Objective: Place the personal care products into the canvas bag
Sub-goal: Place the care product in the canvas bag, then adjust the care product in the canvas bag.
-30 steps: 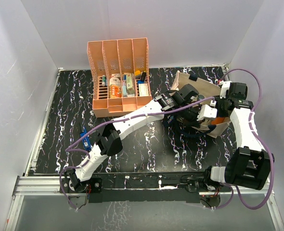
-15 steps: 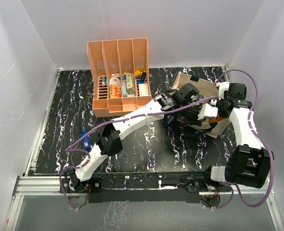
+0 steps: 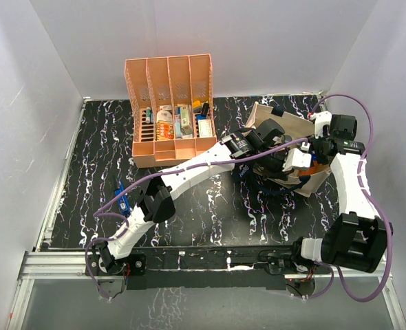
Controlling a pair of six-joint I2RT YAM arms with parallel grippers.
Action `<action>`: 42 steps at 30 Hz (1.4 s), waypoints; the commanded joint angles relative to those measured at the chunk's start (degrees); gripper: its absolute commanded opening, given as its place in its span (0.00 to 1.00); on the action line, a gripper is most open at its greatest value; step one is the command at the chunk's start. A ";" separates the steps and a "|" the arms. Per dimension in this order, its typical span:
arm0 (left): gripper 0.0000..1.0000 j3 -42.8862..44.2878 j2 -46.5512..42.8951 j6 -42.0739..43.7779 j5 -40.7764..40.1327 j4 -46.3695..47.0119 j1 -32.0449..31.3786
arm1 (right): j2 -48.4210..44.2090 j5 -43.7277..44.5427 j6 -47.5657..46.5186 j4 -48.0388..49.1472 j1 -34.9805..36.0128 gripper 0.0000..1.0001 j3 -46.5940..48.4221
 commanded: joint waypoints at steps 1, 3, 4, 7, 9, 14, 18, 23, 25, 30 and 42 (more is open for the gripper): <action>0.00 2.57 -0.79 0.08 3.29 -1.36 -1.28 | -3.96 2.34 -2.87 0.40 -1.25 0.84 4.45; 0.00 2.68 -0.70 0.08 3.31 -1.38 -1.27 | -4.83 0.89 -3.49 -0.09 -1.25 0.83 5.47; 0.00 2.76 -0.62 0.08 3.36 -1.39 -1.32 | -5.24 0.14 -3.69 -0.20 -1.25 0.82 5.89; 0.00 2.86 -0.52 0.07 3.36 -1.48 -1.32 | -5.99 -1.74 -3.70 -0.67 -1.24 0.79 7.65; 0.00 2.86 -0.60 0.08 3.32 -1.51 -1.31 | -6.10 -3.96 -3.39 -1.62 -1.25 0.77 9.21; 0.00 2.86 -0.60 0.08 3.28 -1.61 -1.41 | -5.46 -12.45 -2.11 -3.42 -1.17 0.69 11.77; 0.00 2.45 -0.93 0.08 2.96 -1.57 -1.41 | -3.88 -16.64 -0.59 -3.78 -1.12 0.64 13.15; 0.00 2.33 -1.05 0.16 2.80 -1.79 -1.41 | -1.76 -19.90 0.81 -4.06 0.21 0.62 14.21; 0.00 2.31 -1.12 0.17 2.73 -1.89 -1.41 | -1.17 -19.89 1.49 -3.42 1.19 0.61 14.27; 0.00 2.16 -1.31 0.25 2.54 -1.89 -1.40 | 0.66 -18.58 2.95 -1.16 3.81 0.60 14.27; 0.00 1.71 -1.59 0.39 2.18 -2.05 -1.41 | 3.63 -11.11 3.17 2.45 7.28 0.54 12.61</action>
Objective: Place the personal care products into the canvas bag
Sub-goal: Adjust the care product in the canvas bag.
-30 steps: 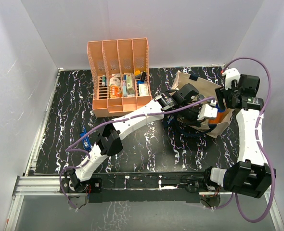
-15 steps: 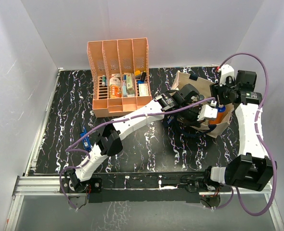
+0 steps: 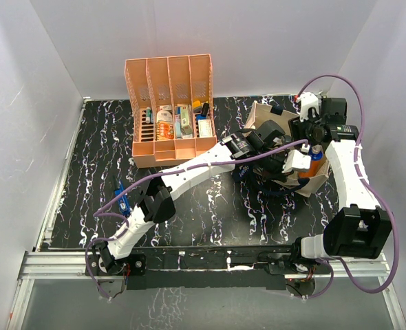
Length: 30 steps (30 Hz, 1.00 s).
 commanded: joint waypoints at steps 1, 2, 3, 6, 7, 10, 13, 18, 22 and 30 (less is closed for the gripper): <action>0.00 1.74 -1.64 0.19 2.49 -0.54 -1.13 | -0.79 4.53 0.04 4.97 -0.07 0.53 1.01; 0.00 1.81 -1.60 0.20 2.51 -0.56 -1.18 | -0.95 5.22 -0.17 5.09 -0.07 0.52 0.72; 0.00 1.89 -1.43 0.20 2.58 -0.55 -1.18 | -1.14 6.01 -0.39 5.30 -0.06 0.51 0.25; 0.00 2.11 -1.22 0.11 2.81 -0.50 -1.17 | -1.27 7.36 -0.66 5.23 -0.11 0.50 -0.81; 0.00 2.07 -1.24 0.11 2.87 -0.50 -1.19 | -1.35 7.41 -0.67 5.25 -0.05 0.50 -1.05; 0.00 2.02 -1.09 0.02 3.02 -0.42 -1.18 | -1.72 6.57 -0.31 6.03 -0.06 0.49 -2.09; 0.00 2.07 -1.07 0.02 2.96 -0.50 -1.17 | -1.19 6.18 0.24 5.85 -0.02 0.49 -1.96; 0.00 1.33 -1.54 -0.07 2.87 -0.54 -1.22 | -0.45 6.59 1.07 5.51 -0.11 0.49 -1.49; 0.00 1.54 -1.44 -0.07 2.75 -0.41 -1.39 | -0.50 7.99 3.04 5.18 -0.14 0.49 -1.72; 0.00 1.48 -1.44 0.02 2.76 -0.57 -1.48 | -2.23 10.01 6.21 4.06 -1.13 0.45 -4.20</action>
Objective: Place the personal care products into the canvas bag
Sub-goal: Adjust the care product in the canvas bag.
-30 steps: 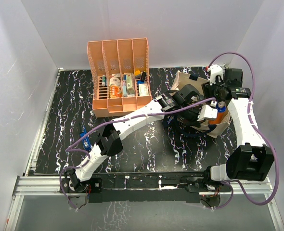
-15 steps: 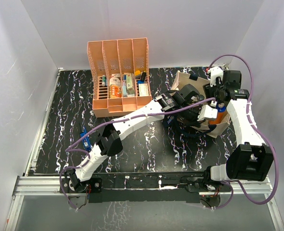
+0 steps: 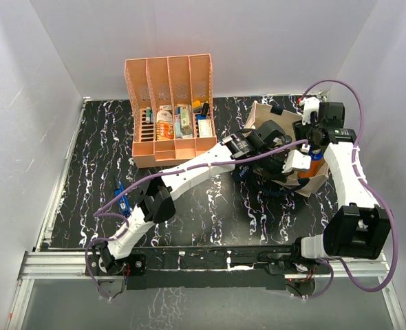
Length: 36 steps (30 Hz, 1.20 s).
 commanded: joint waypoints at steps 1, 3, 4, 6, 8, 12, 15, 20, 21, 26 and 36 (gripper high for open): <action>0.00 1.45 -1.52 0.02 2.70 -0.54 -1.46 | -2.62 2.28 1.97 1.24 -1.09 0.45 -1.62; 0.00 1.41 -1.54 0.01 2.69 -0.55 -1.46 | -3.44 2.97 1.96 0.99 -1.28 0.44 -2.28; 0.00 1.41 -1.54 0.02 2.63 -0.55 -1.46 | -3.76 3.09 2.00 0.85 -1.42 0.43 -2.58; 0.00 1.35 -1.58 0.02 2.62 -0.63 -1.56 | -4.47 3.62 2.09 0.66 -1.75 0.43 -3.28; 0.00 1.19 -1.61 -0.02 2.53 -0.68 -1.55 | -5.08 3.88 2.32 0.48 -2.03 0.41 -3.85; 0.00 1.15 -1.69 -0.09 2.28 -0.58 -1.70 | -6.00 4.08 2.45 0.00 -2.25 0.40 -4.52; 0.00 1.02 -1.78 -0.07 1.96 -0.52 -1.78 | -6.20 3.07 2.46 -0.15 -2.33 0.40 -4.36; 0.00 0.87 -1.96 -0.07 1.82 -0.55 -1.94 | -6.69 -5.62 2.18 -0.08 -2.35 0.46 -2.08; 0.00 0.88 -2.01 -0.07 1.75 -0.55 -1.98 | -6.38 -6.45 2.20 -0.02 -2.28 0.48 -1.50; 0.00 0.88 -2.13 -0.07 1.66 -0.61 -1.97 | -3.31 -6.10 2.04 0.53 -2.25 0.56 1.55; 0.00 0.61 -2.32 0.10 0.94 -0.67 -1.80 | 2.03 -2.44 1.71 2.93 -2.27 0.57 3.85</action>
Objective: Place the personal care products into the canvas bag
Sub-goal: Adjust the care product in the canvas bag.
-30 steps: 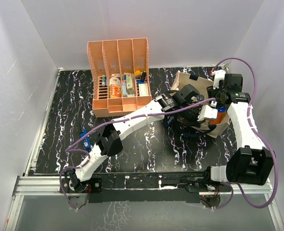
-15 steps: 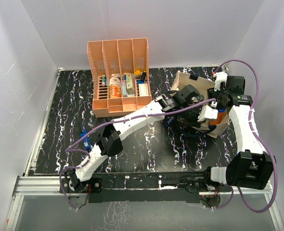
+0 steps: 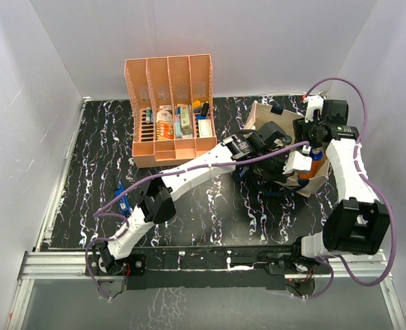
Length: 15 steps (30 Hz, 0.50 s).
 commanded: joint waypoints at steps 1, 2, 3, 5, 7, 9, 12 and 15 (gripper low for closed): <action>0.00 0.50 -2.32 0.13 1.96 -0.34 -1.37 | 0.88 1.36 -0.14 3.33 -0.15 0.57 2.59; 0.00 0.52 -2.29 0.13 1.90 -0.35 -1.29 | 0.95 1.61 -0.04 3.49 -0.15 0.57 2.38; 0.00 0.53 -2.24 0.13 1.98 -0.37 -1.24 | 0.95 1.90 0.08 3.68 -0.17 0.56 2.22; 0.00 0.45 -2.21 0.08 2.09 -0.30 -1.15 | 1.00 2.73 0.76 3.59 -0.22 0.53 1.93; 0.00 0.43 -2.15 -0.02 2.38 -0.26 -1.11 | 0.69 3.52 1.56 3.50 -0.26 0.50 1.36; 0.00 0.53 -2.08 -0.05 2.71 -0.20 -0.96 | 0.32 4.41 2.30 3.12 -0.34 0.47 0.75; 0.00 0.70 -1.97 -0.14 2.81 -0.23 -0.85 | -0.51 5.65 3.06 2.14 -0.75 0.44 -0.40; 0.00 0.74 -1.88 -0.13 2.82 -0.32 -0.80 | -1.71 6.40 3.58 1.44 -1.28 0.41 -2.11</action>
